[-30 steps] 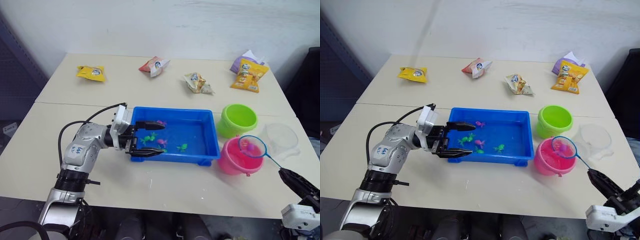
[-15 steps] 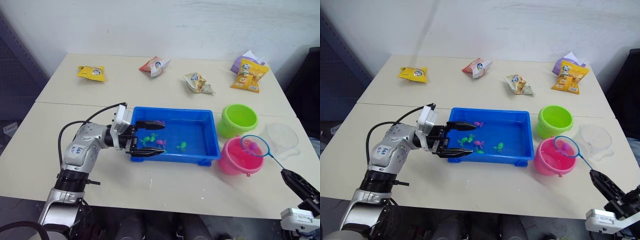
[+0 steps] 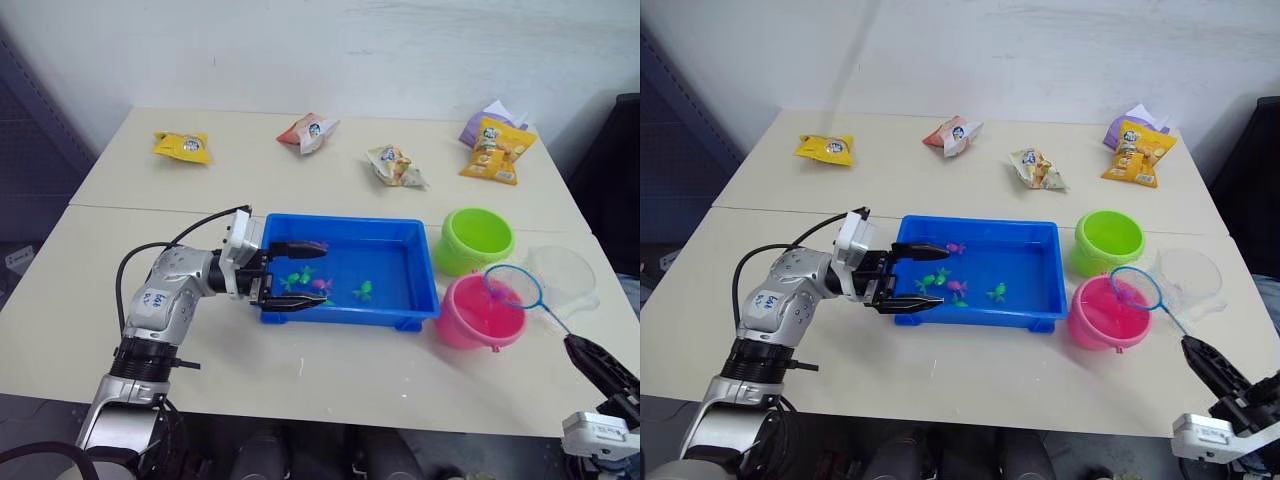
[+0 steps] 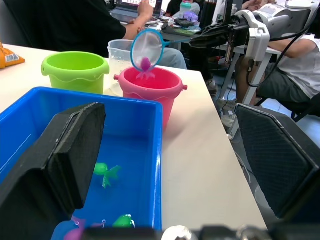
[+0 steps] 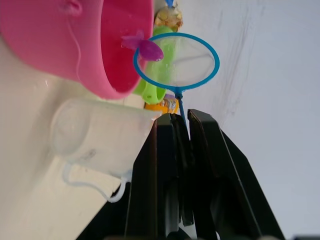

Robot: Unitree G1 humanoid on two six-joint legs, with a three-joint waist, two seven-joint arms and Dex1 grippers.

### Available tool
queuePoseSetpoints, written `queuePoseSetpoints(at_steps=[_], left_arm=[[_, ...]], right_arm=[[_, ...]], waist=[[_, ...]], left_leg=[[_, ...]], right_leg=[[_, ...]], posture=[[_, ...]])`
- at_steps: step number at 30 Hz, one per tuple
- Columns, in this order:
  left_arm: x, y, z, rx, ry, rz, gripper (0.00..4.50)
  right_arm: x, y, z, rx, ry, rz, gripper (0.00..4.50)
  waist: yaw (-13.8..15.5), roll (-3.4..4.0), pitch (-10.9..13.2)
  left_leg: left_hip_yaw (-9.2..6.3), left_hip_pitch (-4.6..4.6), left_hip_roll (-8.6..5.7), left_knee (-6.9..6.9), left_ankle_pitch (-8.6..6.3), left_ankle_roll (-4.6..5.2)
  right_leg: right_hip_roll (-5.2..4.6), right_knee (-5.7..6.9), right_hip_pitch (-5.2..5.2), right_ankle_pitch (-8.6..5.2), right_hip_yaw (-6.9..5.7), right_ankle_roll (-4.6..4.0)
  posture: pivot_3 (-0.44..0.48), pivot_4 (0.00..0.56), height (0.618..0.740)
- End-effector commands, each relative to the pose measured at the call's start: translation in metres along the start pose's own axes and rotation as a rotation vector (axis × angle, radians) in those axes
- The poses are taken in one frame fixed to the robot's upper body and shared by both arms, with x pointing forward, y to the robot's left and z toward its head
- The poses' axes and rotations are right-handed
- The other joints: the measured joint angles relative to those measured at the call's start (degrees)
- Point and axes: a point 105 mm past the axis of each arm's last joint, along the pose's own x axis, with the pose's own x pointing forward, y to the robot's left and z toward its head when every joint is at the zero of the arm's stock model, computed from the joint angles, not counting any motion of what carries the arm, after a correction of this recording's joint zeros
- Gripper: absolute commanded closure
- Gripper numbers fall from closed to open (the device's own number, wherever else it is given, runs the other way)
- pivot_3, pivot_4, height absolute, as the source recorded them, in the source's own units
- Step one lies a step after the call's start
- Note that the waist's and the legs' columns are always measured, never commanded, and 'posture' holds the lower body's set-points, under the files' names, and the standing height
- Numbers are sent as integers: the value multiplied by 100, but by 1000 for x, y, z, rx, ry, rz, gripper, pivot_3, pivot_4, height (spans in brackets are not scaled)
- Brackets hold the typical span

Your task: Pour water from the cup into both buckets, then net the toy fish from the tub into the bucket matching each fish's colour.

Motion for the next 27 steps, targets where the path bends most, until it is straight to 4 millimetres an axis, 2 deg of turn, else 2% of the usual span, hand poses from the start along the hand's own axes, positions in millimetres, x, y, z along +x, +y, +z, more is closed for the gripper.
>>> queuePoseSetpoints(at_steps=[1,4,9,11,13,16,19,21,24,27], left_arm=[[1,0,8,39,-16,1,39],[2,-1,6,35,-18,3,39],[-1,0,7,44,-18,17,39],[-4,1,6,47,-11,25,39],[-9,2,7,51,-6,39,39],[-18,5,8,58,14,72,39],[-28,7,9,63,31,107,39],[-39,9,9,66,52,141,39],[-54,10,8,70,78,195,39],[-67,9,7,69,100,245,39]], right_arm=[[-3,-8,-6,-8,40,-38,4500],[-7,-2,-21,-4,118,-36,4500],[-5,-22,-11,43,54,-112,4500],[-3,-27,-7,137,27,-133,4500],[5,-34,3,376,-42,-149,4500],[28,-47,23,777,-170,-119,4500],[50,-58,42,986,-292,-44,4500],[69,-66,54,1085,-363,3,4500],[96,-76,67,1133,-429,79,4500],[123,-72,69,1164,-349,161,4500]], waist=[[-2,0,0],[3,0,0],[-7,0,0],[-10,0,0],[-37,0,0],[-116,-3,2],[-140,-4,2],[-125,-8,4],[-115,-9,5],[-102,-10,5]], left_leg=[[1,0,0,0,0,0],[1,0,-1,2,0,0],[1,1,0,0,0,-1],[1,1,0,0,1,-1],[1,1,0,1,1,0],[-3,6,5,1,3,6],[-3,9,5,2,3,12],[-8,9,10,5,4,13],[-7,5,9,9,3,14],[-17,-5,6,11,4,15]], right_leg=[[0,1,0,0,1,0],[-2,0,0,0,1,0],[0,1,0,0,1,0],[-1,2,0,0,1,0],[-1,2,1,0,1,0],[0,4,7,0,1,1],[-2,12,8,1,2,1],[-2,19,7,1,-2,1],[-5,21,0,0,-2,0],[-10,21,-5,-1,-10,-3]], posture=[[0,150,738],[0,150,738],[0,150,738],[0,150,738],[0,150,738],[0,150,738],[0,150,738],[0,150,738],[0,150,738],[0,150,738]])
